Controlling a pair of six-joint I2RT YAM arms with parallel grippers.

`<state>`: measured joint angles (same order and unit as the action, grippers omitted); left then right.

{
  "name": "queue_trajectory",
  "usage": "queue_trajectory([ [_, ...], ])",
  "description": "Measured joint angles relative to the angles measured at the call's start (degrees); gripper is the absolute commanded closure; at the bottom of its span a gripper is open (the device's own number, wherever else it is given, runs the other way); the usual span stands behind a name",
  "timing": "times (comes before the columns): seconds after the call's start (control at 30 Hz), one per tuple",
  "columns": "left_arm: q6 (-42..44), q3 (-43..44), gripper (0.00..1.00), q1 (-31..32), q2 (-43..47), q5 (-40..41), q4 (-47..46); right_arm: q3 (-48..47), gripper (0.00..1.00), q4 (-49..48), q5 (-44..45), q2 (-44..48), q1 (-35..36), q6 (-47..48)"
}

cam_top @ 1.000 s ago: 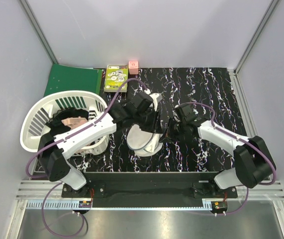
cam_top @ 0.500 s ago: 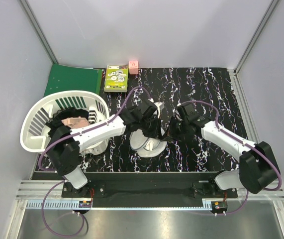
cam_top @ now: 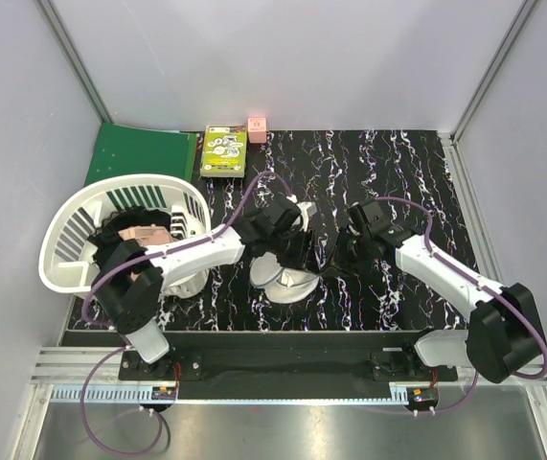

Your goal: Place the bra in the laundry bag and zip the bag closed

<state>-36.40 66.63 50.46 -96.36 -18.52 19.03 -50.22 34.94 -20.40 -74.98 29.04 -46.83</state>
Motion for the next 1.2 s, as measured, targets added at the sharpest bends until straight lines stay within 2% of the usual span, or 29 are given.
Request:
queue_trajectory([
  [0.1, 0.1, 2.0, 0.61, -0.3, 2.2, -0.9, 2.1, 0.0, 1.0, 0.0, -0.2, 0.2, 0.0, 0.0],
  [0.13, 0.2, 3.0, 0.66, -0.3, 3.2, -1.1, 2.5, 0.0, 1.0, -0.1, -0.2, 0.2, 0.0, 0.0],
  [0.33, 0.3, 5.3, 0.83, -1.9, 8.6, -1.2, 4.9, 0.0, 1.0, -0.2, -0.2, 0.2, -0.1, 0.0],
  [0.43, 0.3, 4.7, 0.86, -3.8, 8.4, -1.1, 5.7, 0.0, 1.0, -0.2, -0.3, 0.3, -0.1, 0.0],
  [0.53, 0.1, 4.2, 0.89, -4.0, 6.2, -1.2, 5.3, 0.0, 1.0, -0.1, -0.4, 0.8, -0.1, 0.0],
  [0.87, -1.2, 1.2, 0.95, 1.0, -7.5, -3.7, -1.5, -3.3, 1.0, 4.1, -0.5, 2.4, -0.3, 0.0],
  [0.97, -0.9, 1.3, 0.91, 1.0, -7.9, -3.7, -2.4, -3.8, 1.0, 5.9, -0.2, 3.1, -0.6, 0.0],
  [1.13, 1.4, 2.5, 0.59, 0.9, -5.9, -1.9, 1.3, -4.2, 1.0, 7.3, -0.2, 4.0, -1.2, 0.3],
  [1.2, 2.2, 3.1, 0.54, 0.7, -3.0, -0.5, 4.2, -4.2, 1.0, 7.7, -0.3, 4.2, -1.5, 0.6],
])
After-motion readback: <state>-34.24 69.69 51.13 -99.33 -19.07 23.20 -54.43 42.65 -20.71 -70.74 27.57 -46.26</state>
